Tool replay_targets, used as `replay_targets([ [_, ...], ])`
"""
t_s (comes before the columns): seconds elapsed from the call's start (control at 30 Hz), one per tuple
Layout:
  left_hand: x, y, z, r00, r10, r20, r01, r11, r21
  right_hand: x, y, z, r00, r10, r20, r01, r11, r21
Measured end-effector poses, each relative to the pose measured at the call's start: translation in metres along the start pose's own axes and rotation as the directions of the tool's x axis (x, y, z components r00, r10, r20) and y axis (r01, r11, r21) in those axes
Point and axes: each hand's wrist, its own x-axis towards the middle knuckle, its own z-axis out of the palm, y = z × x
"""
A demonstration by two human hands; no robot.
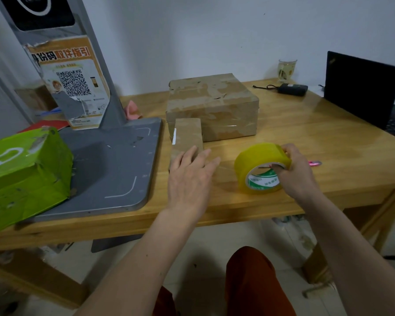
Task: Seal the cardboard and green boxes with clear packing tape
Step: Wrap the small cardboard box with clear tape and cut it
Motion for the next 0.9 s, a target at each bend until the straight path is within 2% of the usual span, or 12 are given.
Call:
replay_targets([
  [0.2, -0.001, 0.001, 0.000, 1.000, -0.017, -0.008, 0.016, 1.000, -0.015, -0.004, 0.001, -0.008, 0.999, 0.031, -0.011, -0.031, 0.998, -0.054],
  [0.4, -0.001, 0.003, -0.002, 1.000, -0.018, 0.014, 0.019, 1.000, -0.023, -0.008, -0.004, -0.017, 0.996, 0.023, -0.084, -0.043, 0.968, -0.246],
  [0.57, -0.002, 0.003, -0.002, 1.000, -0.023, 0.018, 0.024, 0.999, -0.022, -0.014, -0.012, -0.025, 0.986, -0.038, -0.160, -0.044, 0.876, -0.481],
  [0.9, -0.002, 0.004, -0.001, 0.998, -0.057, 0.004, 0.057, 0.997, -0.048, -0.020, -0.011, -0.032, 0.974, -0.064, -0.219, -0.108, 0.716, -0.690],
])
